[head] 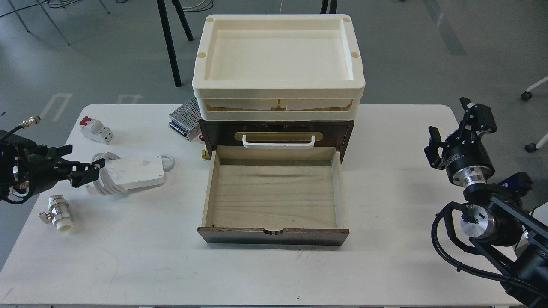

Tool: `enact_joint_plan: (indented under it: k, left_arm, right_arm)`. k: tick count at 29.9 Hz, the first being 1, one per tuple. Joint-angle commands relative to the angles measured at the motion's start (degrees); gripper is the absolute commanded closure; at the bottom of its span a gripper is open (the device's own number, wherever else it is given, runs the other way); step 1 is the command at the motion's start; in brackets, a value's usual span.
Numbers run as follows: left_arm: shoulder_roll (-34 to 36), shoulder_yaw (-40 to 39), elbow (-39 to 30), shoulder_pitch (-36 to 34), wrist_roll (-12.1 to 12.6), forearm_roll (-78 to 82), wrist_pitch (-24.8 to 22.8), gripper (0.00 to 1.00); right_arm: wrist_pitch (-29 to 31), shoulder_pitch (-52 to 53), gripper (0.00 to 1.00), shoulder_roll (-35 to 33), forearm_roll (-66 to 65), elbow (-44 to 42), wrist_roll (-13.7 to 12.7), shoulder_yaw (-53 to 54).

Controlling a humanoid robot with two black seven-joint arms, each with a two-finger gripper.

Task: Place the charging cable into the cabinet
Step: 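Close the left gripper on the white charger brick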

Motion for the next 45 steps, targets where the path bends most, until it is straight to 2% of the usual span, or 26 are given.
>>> enact_joint_plan:
  k: [1,6,11,17,21,22,24,30,33,45]
  left_arm:
    - [-1.4,-0.2,0.3,1.2,0.0,-0.3,0.3,0.01]
    - [-3.6,-0.3,1.1,2.0,0.0,-3.0,0.0,0.02]
    - [-6.0,-0.1,5.9,2.7,0.0,-7.5,0.0,0.06]
    - [-9.1,0.0,10.1,3.3,0.0,-8.3,-0.1,0.27]
    - [-10.4,-0.2,10.5,3.8,0.0,-8.3,0.4,0.35]
    - [-10.6,-0.2,10.5,3.8,0.0,-8.4,0.5,0.39]
    - [-10.6,0.2,10.5,3.9,0.0,-8.2,0.3,0.66]
    - [-10.5,0.3,10.5,4.0,0.0,-8.1,0.4,0.94]
    - [-10.3,-0.3,10.4,3.6,0.0,-8.3,0.4,0.98]
    - [-6.5,-1.0,9.8,2.7,0.0,-21.3,0.1,1.0]
  right_arm:
    - [0.0,0.0,0.01,0.0,0.0,0.0,0.0,0.0]
    - [0.0,0.0,0.01,0.0,0.0,0.1,0.0,0.0]
    - [0.0,0.0,0.01,0.0,0.1,0.0,0.0,0.0]
    - [0.0,0.1,0.01,0.0,0.0,0.0,0.0,0.0]
    - [0.0,0.0,0.01,0.0,0.0,0.0,0.0,0.0]
    - [0.0,0.1,0.01,0.0,0.0,0.0,0.0,0.0]
    - [0.0,0.1,0.01,0.0,0.0,0.0,0.0,0.0]
    - [0.0,0.0,0.01,0.0,0.0,0.0,0.0,0.0]
    - [0.0,0.0,0.01,0.0,0.1,0.0,0.0,0.0]
    - [0.0,0.0,0.01,0.0,0.0,0.0,0.0,0.0]
